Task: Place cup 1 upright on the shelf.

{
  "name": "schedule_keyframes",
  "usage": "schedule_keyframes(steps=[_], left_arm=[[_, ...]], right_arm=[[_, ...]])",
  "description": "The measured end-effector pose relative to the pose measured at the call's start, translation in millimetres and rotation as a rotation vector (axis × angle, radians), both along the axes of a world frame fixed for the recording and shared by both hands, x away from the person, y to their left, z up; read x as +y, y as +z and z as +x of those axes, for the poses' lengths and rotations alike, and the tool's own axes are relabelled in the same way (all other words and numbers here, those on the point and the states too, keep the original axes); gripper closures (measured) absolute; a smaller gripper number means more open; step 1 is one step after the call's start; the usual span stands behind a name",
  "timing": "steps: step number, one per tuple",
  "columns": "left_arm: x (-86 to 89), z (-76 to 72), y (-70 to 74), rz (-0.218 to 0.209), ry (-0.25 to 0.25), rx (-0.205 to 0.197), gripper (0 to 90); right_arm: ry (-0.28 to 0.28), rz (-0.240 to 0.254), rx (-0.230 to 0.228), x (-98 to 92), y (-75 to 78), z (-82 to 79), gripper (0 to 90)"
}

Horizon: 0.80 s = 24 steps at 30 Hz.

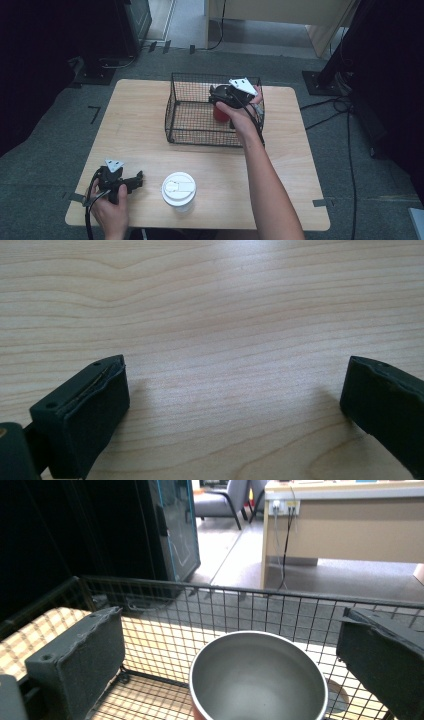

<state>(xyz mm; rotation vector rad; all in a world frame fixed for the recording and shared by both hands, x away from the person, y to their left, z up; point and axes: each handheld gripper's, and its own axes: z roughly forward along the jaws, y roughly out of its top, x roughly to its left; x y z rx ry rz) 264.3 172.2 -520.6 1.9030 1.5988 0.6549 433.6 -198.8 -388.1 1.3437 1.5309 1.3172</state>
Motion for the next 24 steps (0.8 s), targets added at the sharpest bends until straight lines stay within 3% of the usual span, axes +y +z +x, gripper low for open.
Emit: schedule_keyframes(steps=[17,24], left_arm=[[-0.1,0.0,-0.1,-0.001,0.002,-0.002,0.0],[0.0,0.0,-0.1,0.000,0.000,-0.001,0.0]], right_arm=[[0.036,-0.092,-0.017,-16.4,-1.7,-63.2,0.0],[0.071,-0.076,-0.017,-22.0,-12.4,-86.2,0.0]])
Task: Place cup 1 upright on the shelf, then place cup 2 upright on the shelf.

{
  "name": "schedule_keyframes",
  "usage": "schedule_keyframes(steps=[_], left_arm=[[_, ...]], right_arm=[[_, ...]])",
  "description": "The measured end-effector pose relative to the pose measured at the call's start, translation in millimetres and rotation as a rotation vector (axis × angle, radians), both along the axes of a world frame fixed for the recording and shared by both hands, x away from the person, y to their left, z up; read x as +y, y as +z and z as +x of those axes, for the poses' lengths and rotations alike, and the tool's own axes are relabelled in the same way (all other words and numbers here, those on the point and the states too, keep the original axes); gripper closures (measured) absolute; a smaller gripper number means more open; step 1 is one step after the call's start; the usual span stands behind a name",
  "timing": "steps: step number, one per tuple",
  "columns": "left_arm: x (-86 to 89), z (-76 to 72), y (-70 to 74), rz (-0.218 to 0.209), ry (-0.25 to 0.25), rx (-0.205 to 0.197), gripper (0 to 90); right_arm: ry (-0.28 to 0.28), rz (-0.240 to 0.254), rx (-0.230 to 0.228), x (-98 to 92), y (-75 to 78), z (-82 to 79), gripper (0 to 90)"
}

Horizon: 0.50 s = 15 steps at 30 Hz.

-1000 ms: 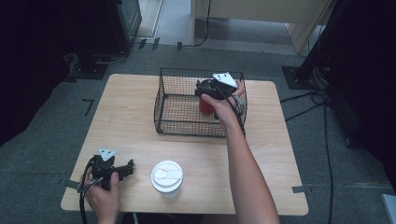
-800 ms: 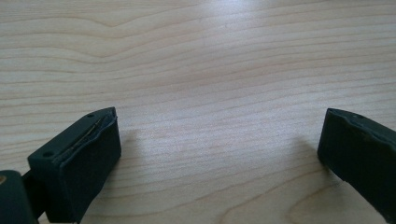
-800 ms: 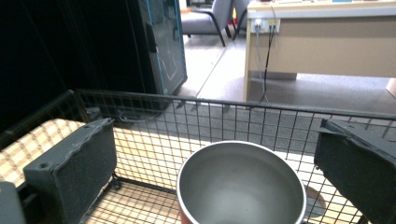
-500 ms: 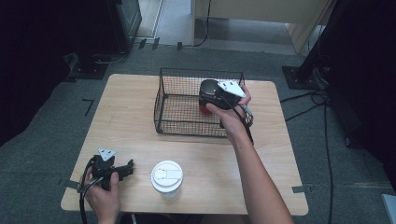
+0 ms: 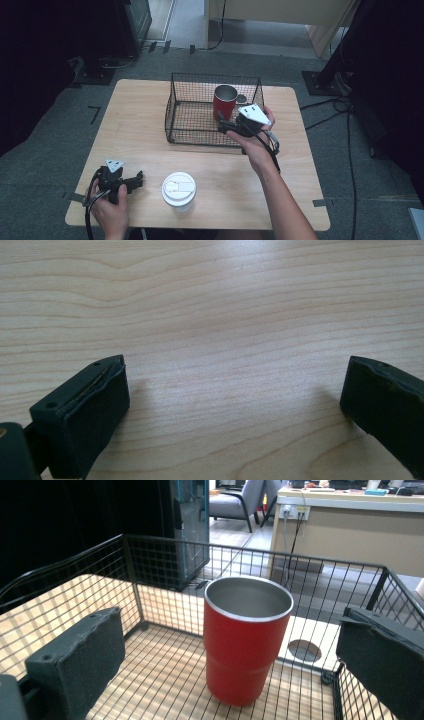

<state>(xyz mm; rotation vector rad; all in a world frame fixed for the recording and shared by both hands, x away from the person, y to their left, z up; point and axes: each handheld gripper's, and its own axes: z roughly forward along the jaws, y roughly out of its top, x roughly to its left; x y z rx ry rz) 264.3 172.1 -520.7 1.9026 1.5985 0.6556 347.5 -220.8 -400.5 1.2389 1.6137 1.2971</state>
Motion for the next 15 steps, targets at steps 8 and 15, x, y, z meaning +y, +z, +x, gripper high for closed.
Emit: schedule_keyframes(steps=[8,15], left_arm=[[-0.1,0.0,0.0,-0.001,0.001,-0.001,0.0],[0.0,0.0,0.0,0.000,0.000,0.000,0.0]], right_arm=[[0.025,-0.003,-0.003,-4.1,-5.2,-30.1,0.0],[0.050,-0.008,-0.008,-4.9,-9.0,-53.0,0.0]])
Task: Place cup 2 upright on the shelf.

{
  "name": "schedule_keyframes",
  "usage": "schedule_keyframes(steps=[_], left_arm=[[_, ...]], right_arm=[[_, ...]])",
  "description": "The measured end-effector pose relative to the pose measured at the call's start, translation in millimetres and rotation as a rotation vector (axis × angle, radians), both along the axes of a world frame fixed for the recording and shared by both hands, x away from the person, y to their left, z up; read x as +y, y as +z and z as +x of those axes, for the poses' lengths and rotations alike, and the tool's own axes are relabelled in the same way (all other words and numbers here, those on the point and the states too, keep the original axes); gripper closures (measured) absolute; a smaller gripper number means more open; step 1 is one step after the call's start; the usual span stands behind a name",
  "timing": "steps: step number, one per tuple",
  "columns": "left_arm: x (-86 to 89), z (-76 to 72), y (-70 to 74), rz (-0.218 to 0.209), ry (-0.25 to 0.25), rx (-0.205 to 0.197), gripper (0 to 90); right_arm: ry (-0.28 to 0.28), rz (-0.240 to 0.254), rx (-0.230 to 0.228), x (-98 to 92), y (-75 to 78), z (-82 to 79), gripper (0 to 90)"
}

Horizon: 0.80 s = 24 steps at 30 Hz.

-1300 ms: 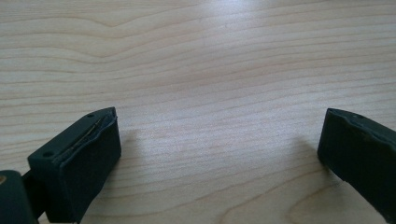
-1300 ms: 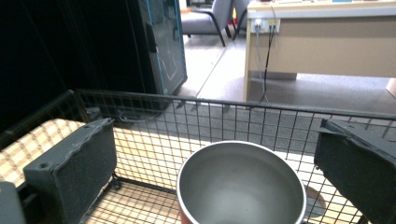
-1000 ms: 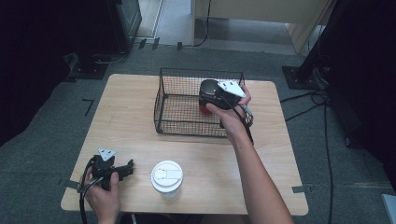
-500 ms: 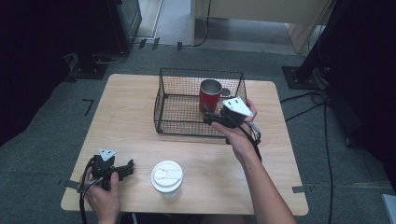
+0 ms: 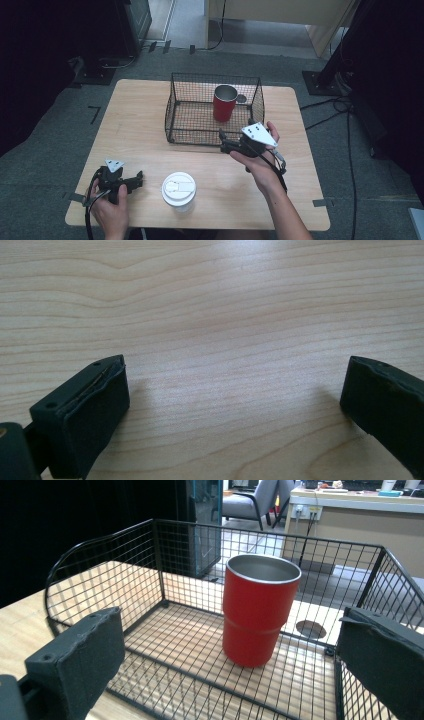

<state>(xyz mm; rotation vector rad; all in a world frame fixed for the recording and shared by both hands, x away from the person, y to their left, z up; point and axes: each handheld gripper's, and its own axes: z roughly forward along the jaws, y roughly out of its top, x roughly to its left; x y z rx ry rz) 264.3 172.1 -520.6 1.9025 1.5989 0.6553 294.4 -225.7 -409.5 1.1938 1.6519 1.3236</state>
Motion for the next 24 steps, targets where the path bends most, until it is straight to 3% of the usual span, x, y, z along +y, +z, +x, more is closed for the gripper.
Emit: schedule_keyframes(steps=[10,24], left_arm=[[0.0,0.0,-0.1,0.000,0.000,-0.001,0.0],[-0.1,0.0,-0.1,0.000,0.000,-0.001,0.0]], right_arm=[[0.067,-0.007,0.032,4.8,-25.5,-32.7,0.0],[0.143,-0.005,0.059,13.2,-54.8,-62.6,0.0]])
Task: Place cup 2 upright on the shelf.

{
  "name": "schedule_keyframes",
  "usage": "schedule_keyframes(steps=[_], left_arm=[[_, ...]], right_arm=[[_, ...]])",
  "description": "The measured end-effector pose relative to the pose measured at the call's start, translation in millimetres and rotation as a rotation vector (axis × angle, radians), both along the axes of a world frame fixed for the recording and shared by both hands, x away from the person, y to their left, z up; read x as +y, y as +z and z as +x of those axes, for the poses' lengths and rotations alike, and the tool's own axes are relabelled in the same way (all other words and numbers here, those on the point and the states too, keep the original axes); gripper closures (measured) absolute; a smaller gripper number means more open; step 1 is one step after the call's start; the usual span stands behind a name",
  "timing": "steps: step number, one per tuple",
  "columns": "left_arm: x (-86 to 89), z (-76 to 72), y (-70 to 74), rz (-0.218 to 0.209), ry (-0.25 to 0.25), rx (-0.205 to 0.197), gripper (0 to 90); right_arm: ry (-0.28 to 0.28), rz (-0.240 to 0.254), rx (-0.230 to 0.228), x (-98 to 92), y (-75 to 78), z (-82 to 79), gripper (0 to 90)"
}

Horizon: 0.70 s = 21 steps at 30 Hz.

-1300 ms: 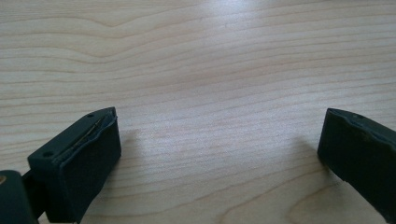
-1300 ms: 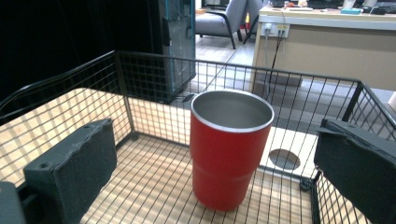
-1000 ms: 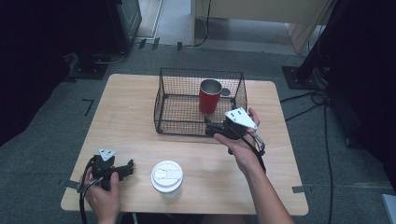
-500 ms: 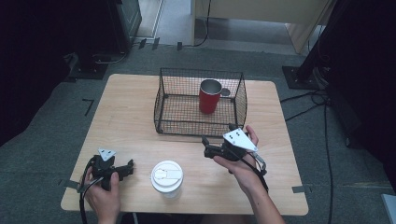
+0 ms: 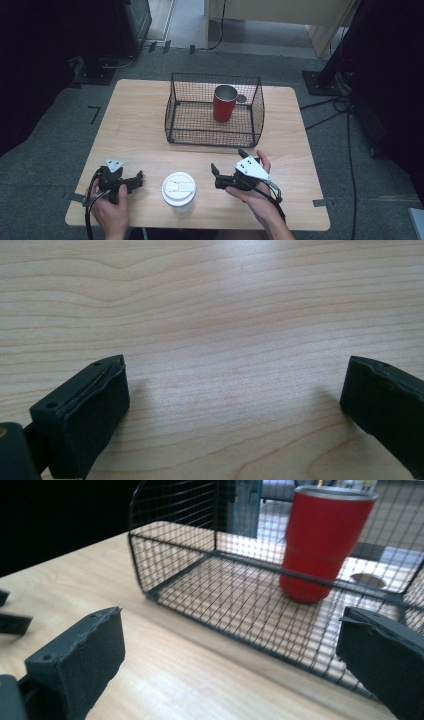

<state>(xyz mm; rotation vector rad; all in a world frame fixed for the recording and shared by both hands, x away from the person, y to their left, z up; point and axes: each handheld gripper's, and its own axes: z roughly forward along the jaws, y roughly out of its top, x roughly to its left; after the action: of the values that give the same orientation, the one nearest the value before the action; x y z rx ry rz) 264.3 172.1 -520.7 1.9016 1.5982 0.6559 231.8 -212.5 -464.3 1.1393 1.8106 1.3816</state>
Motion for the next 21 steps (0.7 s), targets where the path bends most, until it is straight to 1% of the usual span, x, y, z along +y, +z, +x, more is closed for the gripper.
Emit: schedule_keyframes(steps=[3,8,21], left_arm=[[0.0,0.0,0.0,0.000,0.000,0.000,0.0],[0.0,0.0,0.0,0.000,0.000,0.000,0.0],[0.0,0.0,0.0,0.000,0.000,0.000,0.0]], right_arm=[[0.023,-0.006,0.010,3.6,-8.0,-5.1,0.0],[0.059,-0.014,0.013,10.6,-15.7,-13.9,0.0],[0.148,0.002,0.028,20.5,-24.2,-37.3,0.0]])
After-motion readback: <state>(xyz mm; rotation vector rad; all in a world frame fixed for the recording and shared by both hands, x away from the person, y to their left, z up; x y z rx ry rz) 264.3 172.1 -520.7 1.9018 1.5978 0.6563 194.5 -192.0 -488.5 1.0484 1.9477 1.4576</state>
